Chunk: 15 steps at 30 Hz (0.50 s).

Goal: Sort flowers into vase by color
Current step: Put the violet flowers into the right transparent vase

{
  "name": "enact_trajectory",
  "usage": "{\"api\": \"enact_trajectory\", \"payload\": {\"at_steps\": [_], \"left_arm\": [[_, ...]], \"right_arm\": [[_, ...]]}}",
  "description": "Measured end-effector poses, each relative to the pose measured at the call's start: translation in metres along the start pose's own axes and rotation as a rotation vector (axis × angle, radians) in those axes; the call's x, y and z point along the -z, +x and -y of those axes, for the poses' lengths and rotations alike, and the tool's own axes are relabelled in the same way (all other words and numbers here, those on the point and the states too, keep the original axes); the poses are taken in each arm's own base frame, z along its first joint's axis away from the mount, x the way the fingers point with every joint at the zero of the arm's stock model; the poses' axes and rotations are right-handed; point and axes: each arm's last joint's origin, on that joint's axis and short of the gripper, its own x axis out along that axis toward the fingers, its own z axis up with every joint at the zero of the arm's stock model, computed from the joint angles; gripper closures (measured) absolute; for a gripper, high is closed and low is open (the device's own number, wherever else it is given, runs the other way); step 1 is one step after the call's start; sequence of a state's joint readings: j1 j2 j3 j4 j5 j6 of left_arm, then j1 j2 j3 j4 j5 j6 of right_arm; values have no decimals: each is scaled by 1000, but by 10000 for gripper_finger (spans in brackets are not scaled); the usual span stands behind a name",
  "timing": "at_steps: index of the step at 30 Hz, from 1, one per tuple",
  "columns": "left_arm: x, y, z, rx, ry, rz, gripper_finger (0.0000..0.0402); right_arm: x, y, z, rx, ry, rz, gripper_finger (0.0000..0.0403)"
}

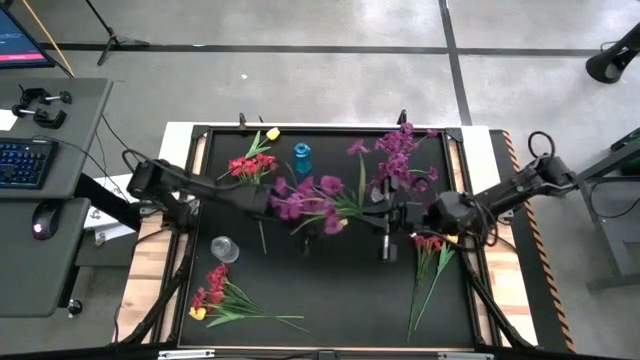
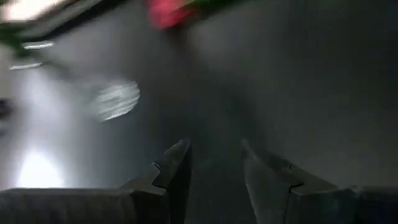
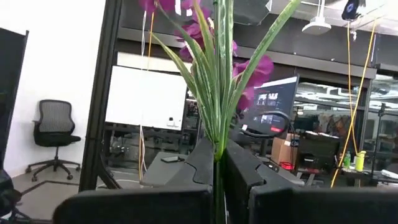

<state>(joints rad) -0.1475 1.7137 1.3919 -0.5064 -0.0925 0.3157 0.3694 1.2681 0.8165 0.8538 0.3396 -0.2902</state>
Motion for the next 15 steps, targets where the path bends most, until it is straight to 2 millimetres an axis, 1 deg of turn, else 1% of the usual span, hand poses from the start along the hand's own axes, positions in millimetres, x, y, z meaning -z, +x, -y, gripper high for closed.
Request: {"api": "enact_trajectory", "payload": {"at_steps": [3, 5, 6, 8, 11, 13, 15], "left_arm": [[7, 1, -5, 246, -92, 147, 277], [15, -1, -4, 339, -114, 282, 278], [21, -3, -1, 351, -121, 351, 278], [37, -9, 6, 323, -143, 482, 278], [69, -21, 18, 238, -214, 695, 278], [91, -32, 27, 142, -266, 839, 278], [107, -44, 36, 31, -305, 977, 278]], "right_arm": [[-7, -4, -3, -5, -17, 9, 403], [-9, -6, -5, -2, -30, 14, 403], [-10, -6, -5, -2, -32, 16, 403], [-10, -7, -6, 0, -33, 13, 403], [-10, -7, -7, 0, -33, 10, 403], [-10, -7, -6, 2, -29, 8, 403], [-8, -5, -4, 11, -22, 5, 403]]}}
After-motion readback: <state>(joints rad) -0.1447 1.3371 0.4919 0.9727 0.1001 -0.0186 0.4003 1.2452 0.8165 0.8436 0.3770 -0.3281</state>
